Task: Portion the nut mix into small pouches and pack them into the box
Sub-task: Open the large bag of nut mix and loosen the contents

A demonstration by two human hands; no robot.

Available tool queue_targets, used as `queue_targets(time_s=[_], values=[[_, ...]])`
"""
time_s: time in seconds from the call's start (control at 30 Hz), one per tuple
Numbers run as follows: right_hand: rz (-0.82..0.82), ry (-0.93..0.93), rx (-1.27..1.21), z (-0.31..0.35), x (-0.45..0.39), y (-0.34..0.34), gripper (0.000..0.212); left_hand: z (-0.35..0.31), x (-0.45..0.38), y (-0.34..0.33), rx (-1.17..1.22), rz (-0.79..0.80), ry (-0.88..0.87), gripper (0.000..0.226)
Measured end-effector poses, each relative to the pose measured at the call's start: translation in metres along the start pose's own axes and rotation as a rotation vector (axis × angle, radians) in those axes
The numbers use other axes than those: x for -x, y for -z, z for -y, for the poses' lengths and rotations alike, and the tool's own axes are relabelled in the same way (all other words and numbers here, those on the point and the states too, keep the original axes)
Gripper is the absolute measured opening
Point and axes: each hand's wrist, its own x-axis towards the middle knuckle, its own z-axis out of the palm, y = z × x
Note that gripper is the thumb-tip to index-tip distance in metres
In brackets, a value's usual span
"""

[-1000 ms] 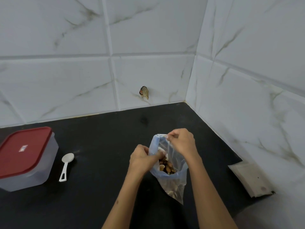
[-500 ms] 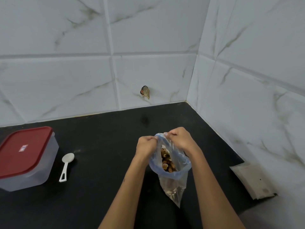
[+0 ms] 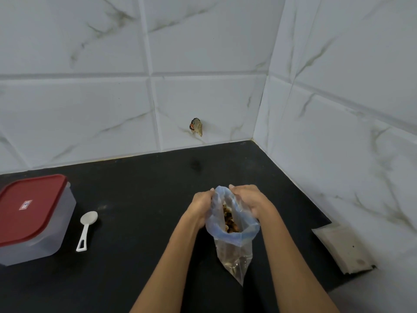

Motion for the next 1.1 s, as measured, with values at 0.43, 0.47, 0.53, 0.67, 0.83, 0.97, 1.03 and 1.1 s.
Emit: queue_targets(time_s=[0.43, 0.47, 0.53, 0.67, 0.83, 0.97, 1.03, 1.1], values=[[-0.18, -0.094, 0.208, -0.037, 0.074, 0.014, 0.047, 0.024, 0.079, 0.03, -0.349, -0.018, 0.179, 0.062], [-0.155, -0.091, 0.156, -0.04, 0.074, 0.012, 0.041, 0.028, 0.081, 0.026, -0.263, 0.016, 0.174, 0.055], [-0.133, -0.076, 0.026, -0.044, 0.074, 0.009, 0.026, 0.032, 0.084, 0.021, -0.071, 0.036, 0.171, 0.044], [-0.123, -0.027, -0.325, -0.054, 0.081, 0.014, 0.01, 0.037, 0.091, 0.015, 0.366, 0.052, 0.207, 0.049], [-0.138, -0.037, -0.671, -0.066, 0.087, 0.006, 0.007, 0.046, 0.094, -0.002, 0.659, -0.046, 0.173, 0.087], [-0.09, -0.087, -0.936, -0.073, 0.087, -0.001, 0.005, 0.05, 0.102, -0.013, 0.664, -0.205, 0.125, 0.028], [-0.081, -0.118, -1.015, -0.076, 0.085, -0.004, 0.005, 0.052, 0.101, -0.014, 0.706, -0.247, 0.114, 0.02], [-0.063, -0.165, -1.094, -0.078, 0.083, -0.008, 0.006, 0.053, 0.096, -0.013, 0.756, -0.244, 0.132, 0.021]])
